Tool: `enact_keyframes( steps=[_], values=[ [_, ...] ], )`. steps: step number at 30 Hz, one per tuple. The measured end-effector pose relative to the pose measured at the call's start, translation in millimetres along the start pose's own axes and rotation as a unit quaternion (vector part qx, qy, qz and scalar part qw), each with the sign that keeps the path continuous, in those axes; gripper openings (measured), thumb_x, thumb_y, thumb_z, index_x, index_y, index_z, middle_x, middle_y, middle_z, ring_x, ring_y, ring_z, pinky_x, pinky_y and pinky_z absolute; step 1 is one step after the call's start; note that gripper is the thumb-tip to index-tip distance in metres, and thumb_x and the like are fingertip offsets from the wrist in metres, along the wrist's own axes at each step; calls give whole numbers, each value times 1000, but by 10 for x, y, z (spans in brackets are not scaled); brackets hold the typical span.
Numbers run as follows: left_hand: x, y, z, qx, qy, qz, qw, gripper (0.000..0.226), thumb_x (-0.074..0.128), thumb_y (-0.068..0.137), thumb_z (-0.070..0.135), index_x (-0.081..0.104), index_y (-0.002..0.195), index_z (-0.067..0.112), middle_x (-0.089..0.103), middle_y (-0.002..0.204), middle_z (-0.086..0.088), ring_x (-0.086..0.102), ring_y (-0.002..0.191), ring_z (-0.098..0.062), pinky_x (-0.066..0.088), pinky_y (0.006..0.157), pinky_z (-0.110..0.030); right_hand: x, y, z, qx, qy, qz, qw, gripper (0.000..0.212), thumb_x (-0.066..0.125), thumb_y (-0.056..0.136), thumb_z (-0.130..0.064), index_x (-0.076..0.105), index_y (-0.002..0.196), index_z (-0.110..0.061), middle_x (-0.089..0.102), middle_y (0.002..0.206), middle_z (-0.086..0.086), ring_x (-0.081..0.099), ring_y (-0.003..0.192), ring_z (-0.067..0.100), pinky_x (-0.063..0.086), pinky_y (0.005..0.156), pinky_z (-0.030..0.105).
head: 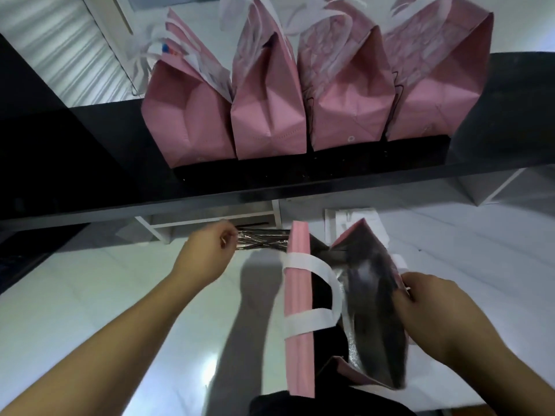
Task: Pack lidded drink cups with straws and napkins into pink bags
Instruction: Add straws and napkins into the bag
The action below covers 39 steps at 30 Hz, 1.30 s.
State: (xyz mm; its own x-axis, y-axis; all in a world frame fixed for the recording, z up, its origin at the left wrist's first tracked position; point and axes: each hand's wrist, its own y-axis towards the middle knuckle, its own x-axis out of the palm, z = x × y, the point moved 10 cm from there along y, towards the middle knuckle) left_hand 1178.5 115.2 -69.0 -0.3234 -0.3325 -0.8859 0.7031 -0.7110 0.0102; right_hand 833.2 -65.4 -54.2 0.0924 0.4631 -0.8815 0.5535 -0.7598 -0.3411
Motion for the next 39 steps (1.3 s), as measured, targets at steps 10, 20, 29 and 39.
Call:
enact_keyframes(
  steps=[10, 20, 29, 39],
  values=[
    [1173, 371, -516, -8, 111, -140, 984, 31, 58, 96, 17, 73, 122, 24, 71, 122, -5, 66, 113, -29, 53, 89, -34, -29, -119, -116, 22, 8, -8, 1000, 30, 47, 95, -52, 65, 77, -38, 70, 66, -24, 65, 60, 6, 55, 57, 30],
    [1645, 625, -104, 120, 167, -136, 969, 38, 57, 93, 11, 67, 129, 16, 64, 128, -8, 56, 120, -31, 44, 97, -40, -4, -162, -175, 47, 22, -2, 999, 21, 43, 87, -61, 59, 90, -49, 69, 72, -26, 64, 64, -3, 44, 54, 17],
    [1728, 672, -125, 130, 178, -170, 960, 29, 56, 89, 11, 66, 116, 9, 67, 116, -14, 60, 108, -36, 45, 85, -40, 2, -206, -160, 66, 26, 16, 997, 21, 48, 88, -53, 59, 73, -43, 64, 58, -24, 61, 58, 0, 37, 49, 19],
    [1623, 599, -249, 82, 88, -170, 978, 21, 58, 87, 8, 66, 104, 15, 69, 108, -11, 61, 95, -34, 43, 69, -34, 14, -171, -152, 53, 16, 30, 998, 24, 47, 87, -52, 54, 66, -41, 59, 58, -37, 58, 52, 1, 34, 47, 20]
  ],
)
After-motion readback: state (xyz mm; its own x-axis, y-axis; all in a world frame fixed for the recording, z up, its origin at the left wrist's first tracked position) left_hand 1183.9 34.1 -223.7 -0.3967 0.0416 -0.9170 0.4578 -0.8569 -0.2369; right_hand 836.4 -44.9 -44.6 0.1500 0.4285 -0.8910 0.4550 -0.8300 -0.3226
